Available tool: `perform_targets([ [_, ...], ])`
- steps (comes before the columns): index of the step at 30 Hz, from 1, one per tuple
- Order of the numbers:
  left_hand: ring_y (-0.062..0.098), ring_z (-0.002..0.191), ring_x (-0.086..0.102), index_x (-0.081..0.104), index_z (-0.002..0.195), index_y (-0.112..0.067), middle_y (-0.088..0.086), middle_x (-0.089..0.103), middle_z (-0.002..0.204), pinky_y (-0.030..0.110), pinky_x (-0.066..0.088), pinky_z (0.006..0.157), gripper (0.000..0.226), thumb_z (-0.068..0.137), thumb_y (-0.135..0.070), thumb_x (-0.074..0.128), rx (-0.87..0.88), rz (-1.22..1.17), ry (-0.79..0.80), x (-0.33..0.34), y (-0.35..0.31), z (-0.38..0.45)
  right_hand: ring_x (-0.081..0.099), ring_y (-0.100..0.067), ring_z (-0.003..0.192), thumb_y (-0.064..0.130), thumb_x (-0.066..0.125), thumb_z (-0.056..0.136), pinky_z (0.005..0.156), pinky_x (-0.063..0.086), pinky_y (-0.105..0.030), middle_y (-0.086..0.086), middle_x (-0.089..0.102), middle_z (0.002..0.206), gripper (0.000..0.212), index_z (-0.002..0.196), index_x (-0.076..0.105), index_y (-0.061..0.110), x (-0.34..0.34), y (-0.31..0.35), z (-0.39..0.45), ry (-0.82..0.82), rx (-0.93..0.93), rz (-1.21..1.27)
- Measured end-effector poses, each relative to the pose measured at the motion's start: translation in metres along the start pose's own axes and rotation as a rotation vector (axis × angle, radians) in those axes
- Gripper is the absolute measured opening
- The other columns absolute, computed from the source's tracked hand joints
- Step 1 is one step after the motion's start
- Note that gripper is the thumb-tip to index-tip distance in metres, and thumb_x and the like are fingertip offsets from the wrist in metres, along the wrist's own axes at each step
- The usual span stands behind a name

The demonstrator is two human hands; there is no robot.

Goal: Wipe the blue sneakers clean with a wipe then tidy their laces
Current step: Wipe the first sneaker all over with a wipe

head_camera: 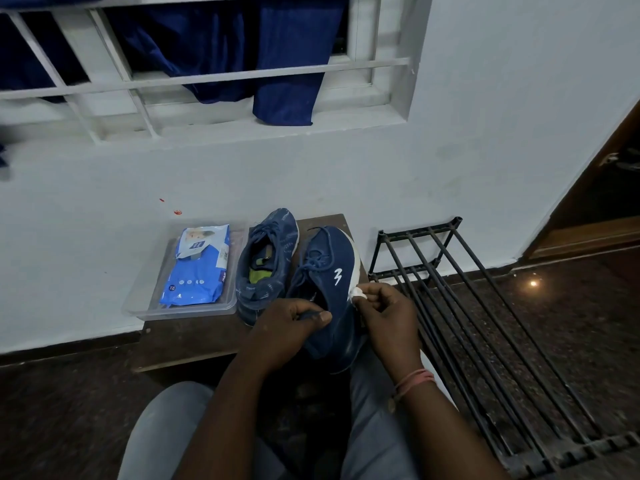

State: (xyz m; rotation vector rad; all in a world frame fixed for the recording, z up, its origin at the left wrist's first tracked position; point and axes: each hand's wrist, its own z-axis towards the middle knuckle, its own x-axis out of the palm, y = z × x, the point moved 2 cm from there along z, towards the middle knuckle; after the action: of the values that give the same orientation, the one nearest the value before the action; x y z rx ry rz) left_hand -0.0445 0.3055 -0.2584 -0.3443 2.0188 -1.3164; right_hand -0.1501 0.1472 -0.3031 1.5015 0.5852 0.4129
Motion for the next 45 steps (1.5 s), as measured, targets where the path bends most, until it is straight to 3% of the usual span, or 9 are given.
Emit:
perform_targets([
  [5,0.010,0.083,0.074,0.079,0.093,-0.023,-0.004,0.079,0.087,0.027,0.056,0.079,0.015,0.099,-0.025,0.065,-0.014,0.019,0.015,-0.005,0.006,0.000,0.068,-0.008,0.070,0.002,0.080,0.082,0.068,0.056,-0.025,0.000,0.075,0.075,0.012,0.086,0.078,0.013,-0.007,0.013,-0.001,0.201,-0.021,0.009],
  [11,0.008,0.081,0.074,0.079,0.090,-0.026,-0.005,0.078,0.084,0.022,0.053,0.073,0.016,0.099,-0.025,0.066,-0.028,-0.001,0.029,-0.005,0.006,0.002,0.069,-0.009,0.074,0.018,0.078,0.086,0.070,0.059,-0.031,0.008,0.073,0.078,0.011,0.086,0.073,0.028,0.003,0.009,0.008,-0.012,-0.117,-0.168],
  [16,0.007,0.076,0.073,0.079,0.087,-0.024,-0.004,0.078,0.081,0.020,0.051,0.068,0.018,0.099,-0.024,0.066,-0.036,-0.017,0.016,-0.003,0.004,0.003,0.071,-0.017,0.072,0.009,0.081,0.082,0.072,0.060,-0.034,0.000,0.075,0.076,0.012,0.084,0.079,0.021,-0.007,0.015,0.000,0.223,-0.088,-0.090],
  [20,0.009,0.076,0.074,0.079,0.085,-0.024,-0.003,0.078,0.080,0.025,0.052,0.071,0.020,0.099,-0.024,0.066,-0.046,-0.024,0.013,-0.004,0.005,0.002,0.065,-0.007,0.064,-0.002,0.081,0.079,0.066,0.052,-0.020,-0.005,0.075,0.074,0.011,0.085,0.080,0.008,-0.012,0.022,-0.011,0.355,-0.087,-0.025],
  [26,0.011,0.082,0.075,0.079,0.088,-0.026,-0.004,0.079,0.084,0.029,0.056,0.077,0.017,0.099,-0.027,0.066,-0.040,-0.022,0.019,-0.003,0.004,0.001,0.070,-0.024,0.075,0.008,0.080,0.084,0.075,0.059,-0.033,0.000,0.076,0.080,0.011,0.085,0.078,0.018,-0.003,0.017,-0.010,0.190,-0.122,-0.023],
  [31,0.011,0.079,0.074,0.079,0.086,-0.027,-0.003,0.078,0.081,0.030,0.057,0.077,0.018,0.099,-0.025,0.066,-0.036,-0.005,0.014,-0.002,0.002,0.002,0.061,-0.007,0.061,0.006,0.083,0.081,0.062,0.049,-0.021,0.001,0.071,0.067,0.007,0.084,0.080,0.011,-0.008,0.022,-0.013,0.392,-0.110,-0.020],
  [35,0.010,0.082,0.074,0.079,0.088,-0.029,-0.006,0.078,0.084,0.029,0.058,0.078,0.016,0.098,-0.029,0.067,-0.047,-0.007,0.021,-0.001,0.001,0.002,0.066,-0.011,0.064,0.008,0.080,0.084,0.066,0.052,-0.027,-0.004,0.073,0.068,0.006,0.079,0.076,0.009,-0.006,0.019,-0.011,0.287,-0.093,0.008],
  [40,0.007,0.081,0.073,0.079,0.086,-0.030,-0.009,0.078,0.082,0.029,0.055,0.076,0.018,0.098,-0.027,0.067,-0.041,0.007,0.022,-0.003,0.001,0.002,0.064,-0.020,0.062,0.011,0.084,0.081,0.062,0.052,-0.033,-0.012,0.071,0.068,0.008,0.078,0.077,0.009,-0.007,0.020,-0.013,0.364,-0.085,-0.024],
  [45,0.011,0.086,0.074,0.079,0.086,-0.031,-0.008,0.078,0.083,0.037,0.059,0.084,0.016,0.097,-0.029,0.068,-0.042,0.009,0.013,0.000,-0.002,0.001,0.065,-0.012,0.060,0.008,0.080,0.084,0.060,0.051,-0.025,-0.007,0.072,0.065,0.010,0.076,0.075,0.008,-0.006,0.022,-0.011,0.281,-0.097,-0.049],
])
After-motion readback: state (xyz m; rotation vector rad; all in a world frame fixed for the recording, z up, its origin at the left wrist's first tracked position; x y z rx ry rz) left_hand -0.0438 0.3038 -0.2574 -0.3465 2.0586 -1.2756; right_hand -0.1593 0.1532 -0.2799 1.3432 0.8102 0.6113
